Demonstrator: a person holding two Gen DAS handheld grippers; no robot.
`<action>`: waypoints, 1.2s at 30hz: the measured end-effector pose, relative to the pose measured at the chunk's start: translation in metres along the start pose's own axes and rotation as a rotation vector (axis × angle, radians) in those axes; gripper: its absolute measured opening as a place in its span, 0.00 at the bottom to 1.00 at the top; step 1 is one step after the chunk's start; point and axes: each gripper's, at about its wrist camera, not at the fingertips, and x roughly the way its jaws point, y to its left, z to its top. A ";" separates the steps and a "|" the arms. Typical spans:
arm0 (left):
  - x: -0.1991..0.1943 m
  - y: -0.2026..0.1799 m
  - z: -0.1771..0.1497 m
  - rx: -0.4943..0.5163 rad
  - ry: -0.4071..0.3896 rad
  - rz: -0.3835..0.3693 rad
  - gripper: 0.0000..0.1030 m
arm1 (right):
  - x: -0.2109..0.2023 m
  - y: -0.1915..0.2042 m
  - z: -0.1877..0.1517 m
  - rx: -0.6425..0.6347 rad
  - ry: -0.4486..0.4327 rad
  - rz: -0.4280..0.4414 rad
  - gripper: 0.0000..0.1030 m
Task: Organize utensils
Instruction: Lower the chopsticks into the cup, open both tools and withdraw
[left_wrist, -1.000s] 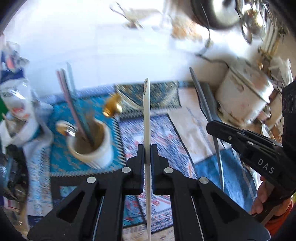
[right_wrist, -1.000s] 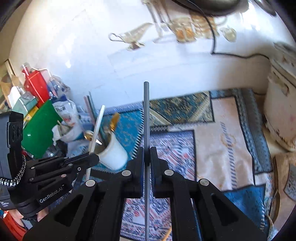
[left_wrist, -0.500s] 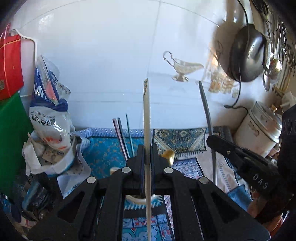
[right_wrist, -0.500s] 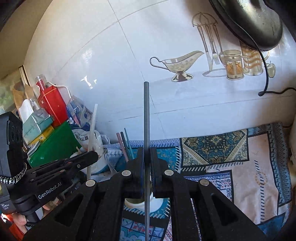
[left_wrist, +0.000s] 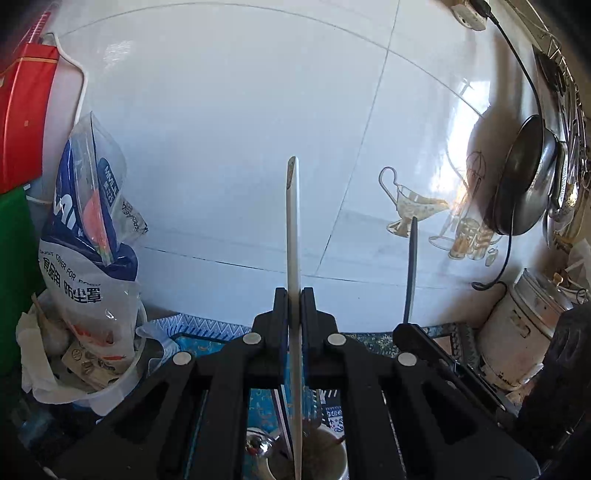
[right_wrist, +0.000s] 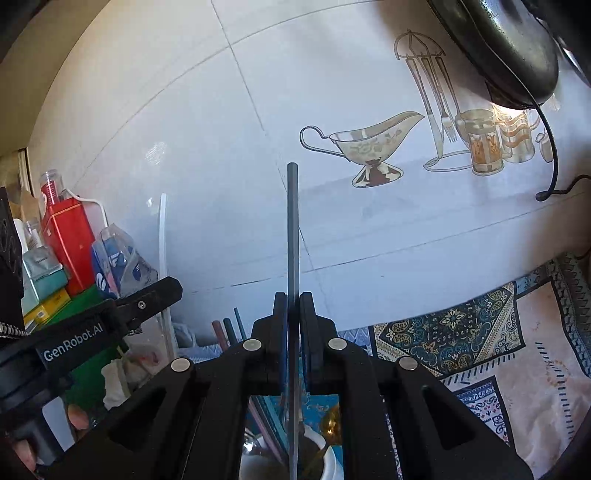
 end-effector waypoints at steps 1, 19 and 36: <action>0.005 0.002 -0.003 0.000 -0.007 -0.001 0.04 | 0.003 0.001 -0.002 0.000 -0.011 -0.005 0.06; 0.012 0.006 -0.064 0.048 0.126 -0.016 0.04 | 0.001 -0.012 -0.043 0.001 0.185 0.019 0.06; -0.048 -0.032 -0.050 0.145 0.255 0.060 0.06 | -0.050 -0.002 -0.015 -0.107 0.412 0.114 0.15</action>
